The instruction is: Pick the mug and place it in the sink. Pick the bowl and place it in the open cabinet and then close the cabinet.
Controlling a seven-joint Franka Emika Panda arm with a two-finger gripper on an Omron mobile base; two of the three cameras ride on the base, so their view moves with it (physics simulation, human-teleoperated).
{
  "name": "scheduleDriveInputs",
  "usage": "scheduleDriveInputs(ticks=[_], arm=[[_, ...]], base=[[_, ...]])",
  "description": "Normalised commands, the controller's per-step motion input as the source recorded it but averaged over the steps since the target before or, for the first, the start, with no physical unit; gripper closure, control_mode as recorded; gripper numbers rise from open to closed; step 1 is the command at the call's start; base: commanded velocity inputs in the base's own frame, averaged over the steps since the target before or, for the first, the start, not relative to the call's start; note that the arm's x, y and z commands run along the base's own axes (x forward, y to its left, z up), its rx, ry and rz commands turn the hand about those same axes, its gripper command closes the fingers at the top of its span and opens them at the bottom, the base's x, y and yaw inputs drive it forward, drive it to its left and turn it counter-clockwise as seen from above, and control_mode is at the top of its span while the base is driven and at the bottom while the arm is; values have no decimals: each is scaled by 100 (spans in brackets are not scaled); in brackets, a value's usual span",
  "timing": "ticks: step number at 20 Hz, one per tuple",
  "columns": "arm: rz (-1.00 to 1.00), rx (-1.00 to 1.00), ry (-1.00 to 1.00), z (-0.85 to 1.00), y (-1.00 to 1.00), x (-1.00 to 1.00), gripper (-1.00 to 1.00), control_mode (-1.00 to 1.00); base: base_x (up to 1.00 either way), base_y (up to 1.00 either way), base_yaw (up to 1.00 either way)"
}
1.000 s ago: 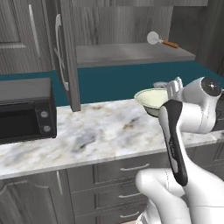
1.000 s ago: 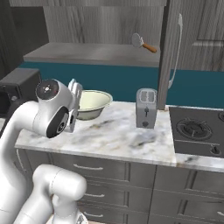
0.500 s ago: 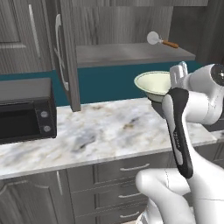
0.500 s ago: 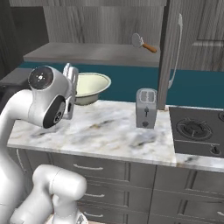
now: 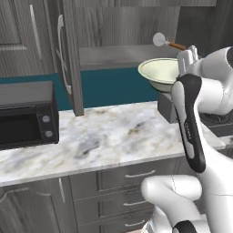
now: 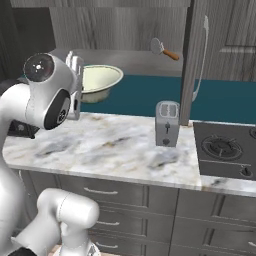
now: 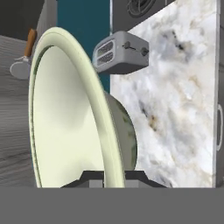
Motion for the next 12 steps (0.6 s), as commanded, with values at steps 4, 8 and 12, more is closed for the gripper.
scheduleDriveInputs(ticks=[4,8,12], arm=[[5,-1,-7,49,5,14,100,-100],[6,0,-15,47,0,14,100,-100],[5,0,-15,27,1,21,100,-100]], base=[[0,0,0],[0,0,0],[0,0,0]])
